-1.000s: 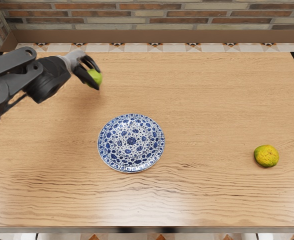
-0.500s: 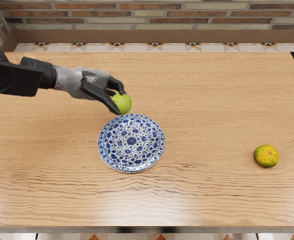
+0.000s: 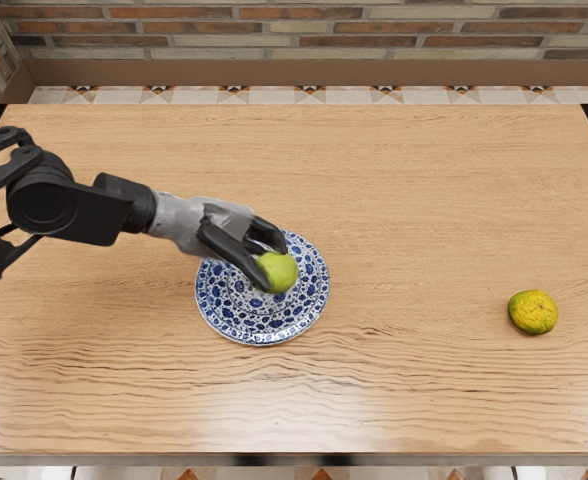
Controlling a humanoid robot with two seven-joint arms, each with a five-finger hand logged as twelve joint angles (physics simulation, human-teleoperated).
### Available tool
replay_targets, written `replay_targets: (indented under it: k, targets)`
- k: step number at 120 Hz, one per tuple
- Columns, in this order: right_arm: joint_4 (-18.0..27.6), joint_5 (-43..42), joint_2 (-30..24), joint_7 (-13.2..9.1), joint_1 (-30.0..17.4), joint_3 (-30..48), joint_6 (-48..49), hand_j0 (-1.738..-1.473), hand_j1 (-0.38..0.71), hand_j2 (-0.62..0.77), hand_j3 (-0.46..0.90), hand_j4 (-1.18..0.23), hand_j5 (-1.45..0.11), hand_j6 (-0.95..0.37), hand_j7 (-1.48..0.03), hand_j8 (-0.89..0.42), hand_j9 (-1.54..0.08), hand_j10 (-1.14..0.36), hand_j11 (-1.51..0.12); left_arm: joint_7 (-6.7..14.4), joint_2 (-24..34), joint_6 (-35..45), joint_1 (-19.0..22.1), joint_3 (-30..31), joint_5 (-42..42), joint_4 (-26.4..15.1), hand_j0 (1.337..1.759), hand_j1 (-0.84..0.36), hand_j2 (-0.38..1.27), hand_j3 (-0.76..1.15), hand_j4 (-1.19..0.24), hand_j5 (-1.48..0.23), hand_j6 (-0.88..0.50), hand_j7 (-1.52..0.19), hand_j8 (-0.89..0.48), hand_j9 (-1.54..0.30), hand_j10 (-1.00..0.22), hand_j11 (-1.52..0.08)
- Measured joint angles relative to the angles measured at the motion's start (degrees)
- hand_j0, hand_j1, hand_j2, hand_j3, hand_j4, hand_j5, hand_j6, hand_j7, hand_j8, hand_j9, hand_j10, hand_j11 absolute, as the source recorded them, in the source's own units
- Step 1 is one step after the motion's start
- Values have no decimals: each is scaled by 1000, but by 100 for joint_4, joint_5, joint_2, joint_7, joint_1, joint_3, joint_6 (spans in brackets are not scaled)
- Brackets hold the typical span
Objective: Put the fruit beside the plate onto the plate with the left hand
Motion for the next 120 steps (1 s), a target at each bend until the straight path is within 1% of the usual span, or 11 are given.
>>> replay_targets:
  k: [16, 19, 27, 36, 46, 63, 73, 79, 85, 101, 120]
  targets:
    - [0, 1, 0, 0, 0, 0, 0, -1658, -329, -3, 0, -17, -22, -17, -22, -17, -22, -17, -22, 0, 21, 9, -55, 11, 9, 2, 1656, -122, 251, 0, -416, -601, -171, -584, -169, -570, -567, -571]
    - [0, 1, 0, 0, 0, 0, 0, -1658, -329, -3, 0, -17, -22, -17, -22, -17, -22, -17, -22, 0, 75, 5, -138, -3, 7, 1, 1656, -83, 223, 0, -376, -551, -158, -536, -142, -523, -533, -521]
    - [0, 1, 0, 0, 0, 0, 0, -1658, -329, -3, 0, -17, -22, -17, -22, -17, -22, -17, -22, 0, 259, 11, -271, -109, -13, 2, 1657, 28, 162, 0, -279, -408, -122, -397, -110, -387, -392, -386]
    - [0, 1, 0, 0, 0, 0, 0, -1658, -329, -3, 0, -17, -22, -17, -22, -17, -22, -17, -22, -1, 459, 14, -266, -329, -54, 3, 1657, 122, 113, 0, -197, -288, -89, -280, -80, -273, -276, -273]
    - [0, 1, 0, 0, 0, 0, 0, -1658, -329, -3, 0, -17, -22, -17, -22, -17, -22, -17, -22, -1, 601, 16, -266, -554, -287, 3, 1657, 194, 76, 0, -135, -196, -63, -191, -57, -187, -187, -186]
    - [0, 3, 0, 0, 0, 0, 0, -1658, -329, -3, 0, -17, -22, -17, -22, -17, -22, -17, -22, -1, 974, 17, -111, -875, -1172, 5, 1658, 265, 39, 0, -73, -105, -37, -103, -34, -101, -99, -100]
    - [0, 2, 0, 0, 0, 0, 0, -1658, -329, -3, 0, -17, -22, -17, -22, -17, -22, -17, -22, -1, 1124, 17, 524, -940, -1751, 8, 1658, 288, 27, 0, -52, -75, -28, -73, -26, -72, -69, -72]
    - [0, 2, 0, 0, 0, 0, 0, -1658, -329, -3, 0, -17, -22, -17, -22, -17, -22, -17, -22, -1, 1366, 17, 607, -940, -1997, 7, 1658, 299, 21, 0, -42, -61, -23, -60, -22, -59, -56, -59]
    - [0, 2, 0, 0, 0, 0, 0, -1658, -329, -3, 0, -17, -22, -17, -22, -17, -22, -17, -22, -1, 1625, 16, 860, -912, -2147, 9, 1658, 308, 17, 0, -35, -50, -20, -49, -18, -48, -45, -48]
    - [0, 2, 0, 0, 0, 0, 0, -1658, -329, -3, 0, -17, -22, -17, -22, -17, -22, -17, -22, -1, 2374, 15, 983, -871, -2321, 19, 1658, 323, 10, 0, -21, -31, -12, -30, -12, -30, -26, -30]
    - [0, 1, 0, 0, 0, 0, 0, -1658, -329, -3, 0, -17, -22, -17, -22, -17, -22, -17, -22, -1, 2895, 14, 983, -856, -2343, 32, 1658, 333, 5, 0, -12, -19, -8, -19, -7, -18, -14, -19]
